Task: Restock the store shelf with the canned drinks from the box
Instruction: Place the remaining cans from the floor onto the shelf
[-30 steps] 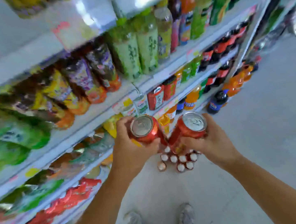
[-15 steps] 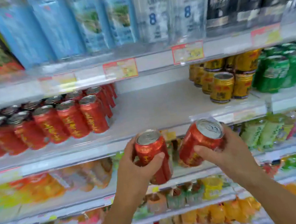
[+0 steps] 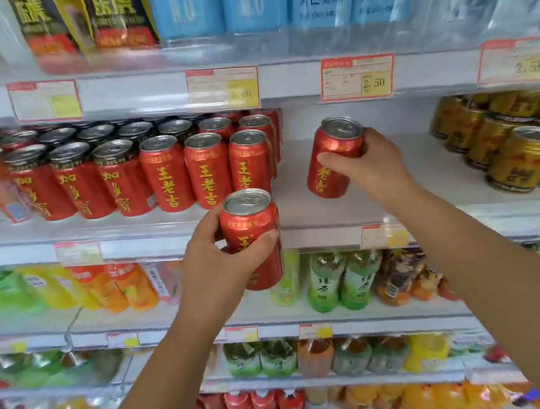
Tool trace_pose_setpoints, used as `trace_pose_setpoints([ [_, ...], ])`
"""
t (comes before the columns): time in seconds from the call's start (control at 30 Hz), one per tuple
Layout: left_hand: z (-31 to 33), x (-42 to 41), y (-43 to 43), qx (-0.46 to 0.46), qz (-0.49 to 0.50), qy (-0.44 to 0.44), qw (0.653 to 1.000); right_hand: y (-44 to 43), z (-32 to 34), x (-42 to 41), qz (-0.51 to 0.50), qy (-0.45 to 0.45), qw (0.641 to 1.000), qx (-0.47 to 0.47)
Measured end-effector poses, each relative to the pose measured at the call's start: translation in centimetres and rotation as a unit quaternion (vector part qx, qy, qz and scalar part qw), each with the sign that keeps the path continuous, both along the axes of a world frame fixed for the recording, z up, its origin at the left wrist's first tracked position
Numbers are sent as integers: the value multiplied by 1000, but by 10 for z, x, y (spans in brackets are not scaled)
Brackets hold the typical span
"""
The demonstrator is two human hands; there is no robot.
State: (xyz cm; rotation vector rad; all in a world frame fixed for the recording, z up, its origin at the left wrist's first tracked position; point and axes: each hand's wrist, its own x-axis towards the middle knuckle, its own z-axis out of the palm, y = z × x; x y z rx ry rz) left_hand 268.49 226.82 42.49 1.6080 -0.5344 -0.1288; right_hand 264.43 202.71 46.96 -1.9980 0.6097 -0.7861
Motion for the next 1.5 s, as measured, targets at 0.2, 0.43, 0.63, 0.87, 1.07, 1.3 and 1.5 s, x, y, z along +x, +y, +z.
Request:
trace_pose_setpoints([
  [0.2, 3, 0, -16, -22, 53, -10, 998, -40, -10, 46, 14, 17, 1000, 0],
  [0.43, 15, 2, -43, -51, 100, -22, 993, -73, -19, 67, 105, 55, 993, -5],
  [0.63, 8, 10, -45, -45, 120, -41, 991, -97, -19, 94, 91, 60, 993, -54],
  [0.87, 11, 15, -38, -37, 102, -43, 993, -108, -19, 146, 50, 47, 997, -39],
  [1.07, 15, 19, -41, -27, 93, -55, 994, -113, -25, 172, 55, 29, 997, -35],
  [1.3, 23, 18, -46, -29, 65, -58, 996, -111, -24, 163, 30, 54, 998, -24],
  [1.5, 35, 13, -65, -64, 50, -57, 995, -42, 4, 67, 214, -14, 975, -52],
])
